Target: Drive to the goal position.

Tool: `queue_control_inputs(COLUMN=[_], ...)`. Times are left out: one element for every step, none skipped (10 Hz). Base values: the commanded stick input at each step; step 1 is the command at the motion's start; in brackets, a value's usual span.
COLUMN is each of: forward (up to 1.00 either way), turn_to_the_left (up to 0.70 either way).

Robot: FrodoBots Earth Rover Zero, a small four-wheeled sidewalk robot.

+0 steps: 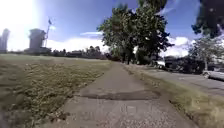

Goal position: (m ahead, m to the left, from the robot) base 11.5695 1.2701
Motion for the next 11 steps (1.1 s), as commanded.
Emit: queue_control_inputs(forward=[1.00, 1.00, 1.00, 1.00, 1.00, 1.00, 1.00, 1.00, 1.00, 1.00, 1.00], turn_to_the_left=[0.00, 0.00, 0.00, 0.00, 0.00, 0.00, 0.00, 0.00, -0.01, -0.18, -0.10])
